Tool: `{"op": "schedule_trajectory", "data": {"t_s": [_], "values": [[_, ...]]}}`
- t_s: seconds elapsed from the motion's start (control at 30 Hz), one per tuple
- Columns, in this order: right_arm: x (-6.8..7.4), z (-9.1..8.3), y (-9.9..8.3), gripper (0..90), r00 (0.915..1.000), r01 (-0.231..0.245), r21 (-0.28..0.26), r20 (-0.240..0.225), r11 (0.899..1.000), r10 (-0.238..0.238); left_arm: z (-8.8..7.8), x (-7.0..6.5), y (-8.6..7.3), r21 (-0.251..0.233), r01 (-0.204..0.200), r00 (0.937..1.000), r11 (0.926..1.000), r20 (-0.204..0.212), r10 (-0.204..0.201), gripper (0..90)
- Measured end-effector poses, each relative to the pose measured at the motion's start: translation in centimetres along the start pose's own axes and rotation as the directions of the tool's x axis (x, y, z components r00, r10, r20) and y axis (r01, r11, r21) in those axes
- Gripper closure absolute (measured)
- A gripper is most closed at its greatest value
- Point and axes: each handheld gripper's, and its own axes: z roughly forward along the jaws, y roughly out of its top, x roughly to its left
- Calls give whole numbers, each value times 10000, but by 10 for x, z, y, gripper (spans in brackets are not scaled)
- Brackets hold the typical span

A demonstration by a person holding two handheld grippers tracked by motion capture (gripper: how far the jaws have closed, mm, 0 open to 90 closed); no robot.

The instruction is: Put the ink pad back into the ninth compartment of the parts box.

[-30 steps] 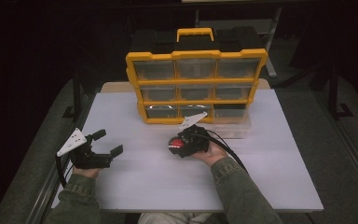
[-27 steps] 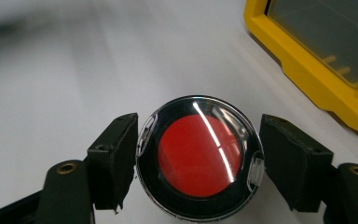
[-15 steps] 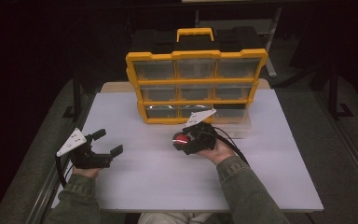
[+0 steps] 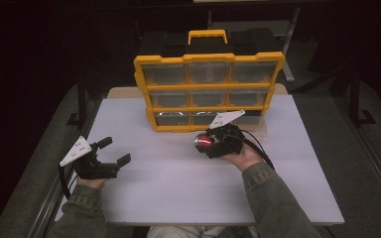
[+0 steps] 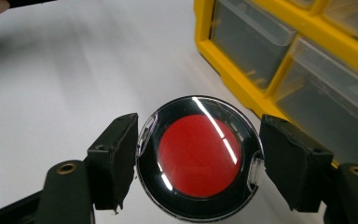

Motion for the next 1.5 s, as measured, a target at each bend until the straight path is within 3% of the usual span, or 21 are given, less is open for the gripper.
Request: {"op": "schedule_trajectory", "data": {"t_s": [0.8, 1.5], "values": [[-20, -31, -2, 288, 9969, -307, -438, 718, 9986, 338, 0, -1, 0, 53, -10, 10000, 10000, -13, 10, 0], [-49, -59, -11, 288, 9833, -992, -846, 1442, 9915, 1107, 0, 0, 0, 5, 66, 10000, 10000, -50, -66, 0]]}}
